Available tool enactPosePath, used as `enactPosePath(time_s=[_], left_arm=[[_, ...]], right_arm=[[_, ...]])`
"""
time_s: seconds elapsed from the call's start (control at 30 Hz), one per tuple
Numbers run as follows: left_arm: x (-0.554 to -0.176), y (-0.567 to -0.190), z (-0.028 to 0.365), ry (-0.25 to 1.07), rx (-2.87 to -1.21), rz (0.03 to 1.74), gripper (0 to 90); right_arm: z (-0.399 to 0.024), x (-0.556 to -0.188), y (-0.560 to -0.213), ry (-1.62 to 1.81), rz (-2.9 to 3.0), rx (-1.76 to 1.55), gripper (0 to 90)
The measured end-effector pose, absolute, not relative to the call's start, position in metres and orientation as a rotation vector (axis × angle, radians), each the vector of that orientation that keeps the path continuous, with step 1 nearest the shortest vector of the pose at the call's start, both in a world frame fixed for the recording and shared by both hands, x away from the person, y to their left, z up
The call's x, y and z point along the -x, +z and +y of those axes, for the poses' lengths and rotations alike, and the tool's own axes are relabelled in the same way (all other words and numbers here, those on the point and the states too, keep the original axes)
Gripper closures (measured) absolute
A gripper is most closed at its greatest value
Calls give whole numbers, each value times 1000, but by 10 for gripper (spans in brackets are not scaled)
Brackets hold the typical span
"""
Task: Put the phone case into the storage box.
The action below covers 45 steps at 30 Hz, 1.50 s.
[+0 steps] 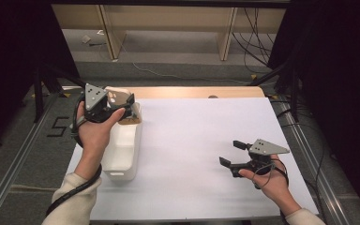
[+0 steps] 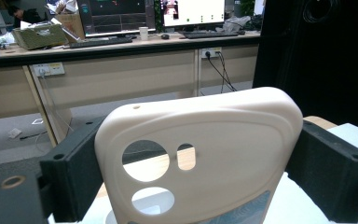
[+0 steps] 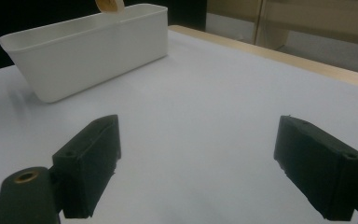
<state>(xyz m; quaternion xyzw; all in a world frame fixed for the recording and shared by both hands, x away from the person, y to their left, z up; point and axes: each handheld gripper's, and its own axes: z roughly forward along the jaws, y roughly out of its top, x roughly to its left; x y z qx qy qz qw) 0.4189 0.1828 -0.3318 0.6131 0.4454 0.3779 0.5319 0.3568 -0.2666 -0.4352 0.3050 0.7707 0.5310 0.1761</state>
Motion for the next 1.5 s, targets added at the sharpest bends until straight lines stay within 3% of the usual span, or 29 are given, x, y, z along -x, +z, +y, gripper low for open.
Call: enactPosePath(time_s=[1.5], left_arm=[[-423, -339, 192, 909, -1478, 1099, 109]], right_arm=[[-266, -357, -435, 1504, 2183, -862, 158]])
